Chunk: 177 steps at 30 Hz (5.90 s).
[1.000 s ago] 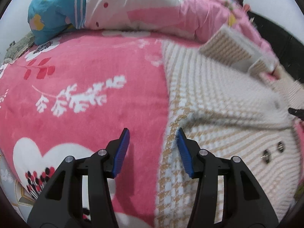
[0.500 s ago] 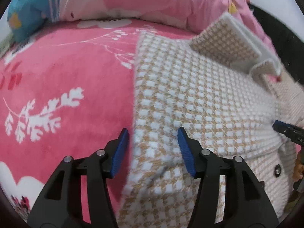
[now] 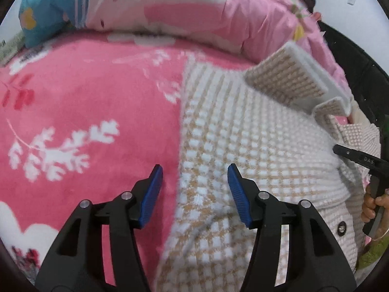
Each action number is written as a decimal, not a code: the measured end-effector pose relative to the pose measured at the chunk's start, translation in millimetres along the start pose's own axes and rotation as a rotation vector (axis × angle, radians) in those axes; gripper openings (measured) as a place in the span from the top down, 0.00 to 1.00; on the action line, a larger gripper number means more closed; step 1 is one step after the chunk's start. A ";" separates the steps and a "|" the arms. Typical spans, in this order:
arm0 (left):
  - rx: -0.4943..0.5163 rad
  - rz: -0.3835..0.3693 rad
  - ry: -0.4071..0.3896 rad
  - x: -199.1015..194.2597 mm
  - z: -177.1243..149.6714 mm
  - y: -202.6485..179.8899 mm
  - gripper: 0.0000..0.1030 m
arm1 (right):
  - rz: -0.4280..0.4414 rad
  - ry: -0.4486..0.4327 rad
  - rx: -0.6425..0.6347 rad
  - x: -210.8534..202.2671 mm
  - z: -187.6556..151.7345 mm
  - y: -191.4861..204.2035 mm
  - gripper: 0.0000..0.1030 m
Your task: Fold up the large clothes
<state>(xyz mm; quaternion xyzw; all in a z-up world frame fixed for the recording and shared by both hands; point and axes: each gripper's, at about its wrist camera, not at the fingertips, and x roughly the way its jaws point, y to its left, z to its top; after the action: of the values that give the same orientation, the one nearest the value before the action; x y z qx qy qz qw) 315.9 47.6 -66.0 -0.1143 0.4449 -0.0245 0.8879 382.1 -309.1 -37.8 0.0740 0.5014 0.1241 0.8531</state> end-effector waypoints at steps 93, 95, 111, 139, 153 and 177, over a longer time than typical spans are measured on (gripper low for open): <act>0.076 -0.003 -0.068 -1.3 -4.1 -75.9 0.06 | 0.059 -0.617 0.015 -346.0 16.1 64.9 0.86; 0.057 -0.009 -0.069 -8.8 -8.0 -69.2 0.07 | 0.093 -0.605 0.006 -331.3 16.6 84.8 0.86; -0.028 -0.034 -0.065 -30.2 -40.9 -15.4 0.07 | 0.180 -0.436 -0.045 -183.8 -2.9 193.5 0.86; -0.111 -0.012 -0.084 -56.5 -51.2 33.7 0.07 | 0.180 -0.028 -0.225 -39.3 -56.9 254.5 0.39; -0.105 -0.021 -0.093 -63.7 -52.5 26.6 0.07 | 0.121 -0.063 -0.186 -88.1 -64.3 193.6 0.26; -0.067 -0.102 -0.142 -68.5 -34.8 13.9 0.07 | 0.141 -0.052 0.107 -87.4 -86.3 39.2 0.25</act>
<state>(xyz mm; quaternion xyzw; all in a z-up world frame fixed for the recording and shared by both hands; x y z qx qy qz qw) 246.1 64.7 -35.5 -0.1680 0.3749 -0.0467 0.9105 260.5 -296.4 3.2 0.1577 0.4787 0.1553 0.8496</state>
